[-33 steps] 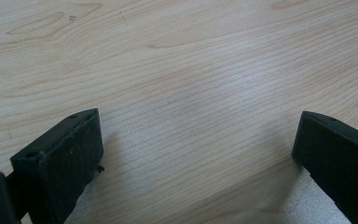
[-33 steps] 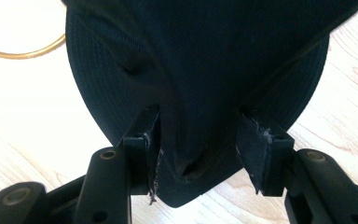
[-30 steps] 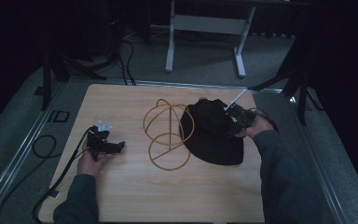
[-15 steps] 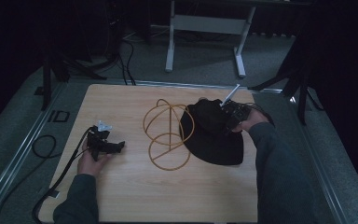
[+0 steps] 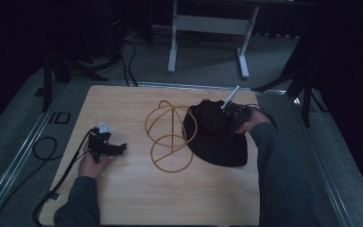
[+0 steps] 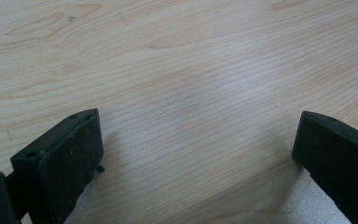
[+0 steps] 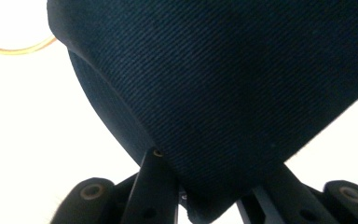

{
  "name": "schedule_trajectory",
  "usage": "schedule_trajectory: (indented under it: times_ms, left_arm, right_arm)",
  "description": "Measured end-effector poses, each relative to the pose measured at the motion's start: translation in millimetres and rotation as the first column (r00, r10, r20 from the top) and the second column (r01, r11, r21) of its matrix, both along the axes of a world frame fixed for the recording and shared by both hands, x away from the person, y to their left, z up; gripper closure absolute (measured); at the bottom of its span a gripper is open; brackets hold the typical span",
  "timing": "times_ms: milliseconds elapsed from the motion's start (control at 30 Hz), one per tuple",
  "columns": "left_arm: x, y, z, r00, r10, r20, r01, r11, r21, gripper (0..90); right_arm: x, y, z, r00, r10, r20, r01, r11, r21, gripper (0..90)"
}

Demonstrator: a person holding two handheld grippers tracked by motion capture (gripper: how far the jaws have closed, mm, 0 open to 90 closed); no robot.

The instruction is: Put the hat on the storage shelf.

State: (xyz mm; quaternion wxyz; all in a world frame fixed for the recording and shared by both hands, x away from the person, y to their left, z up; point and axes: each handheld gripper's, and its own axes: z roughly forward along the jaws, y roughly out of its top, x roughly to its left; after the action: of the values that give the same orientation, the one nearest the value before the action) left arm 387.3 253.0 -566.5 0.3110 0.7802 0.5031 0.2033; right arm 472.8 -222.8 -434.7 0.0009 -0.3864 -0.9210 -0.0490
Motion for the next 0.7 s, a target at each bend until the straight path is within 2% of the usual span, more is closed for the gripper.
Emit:
schedule_trajectory:
  times_ms: [167,367,700]
  left_arm:
    - [0.0,0.0,0.0,1.0,0.0,0.0,0.0,1.0,0.0,2.0]
    - [0.0,0.0,0.0,1.0,-0.001,0.0,0.001,1.0,0.001,2.0]
    - [0.0,0.0,0.0,1.0,0.0,0.0,0.0,1.0,0.001,2.0]
  right_arm:
    - [-3.5,1.5,1.8,0.9995,0.015,0.03,-0.014,0.9998,-0.014,84.3]
    - [-9.0,0.1,6.7,0.9972,0.033,0.067,-0.033,0.9994,-0.008,84.7]
    - [-16.0,-11.1,21.9,0.9923,0.027,0.121,-0.032,0.9989,0.036,85.1]
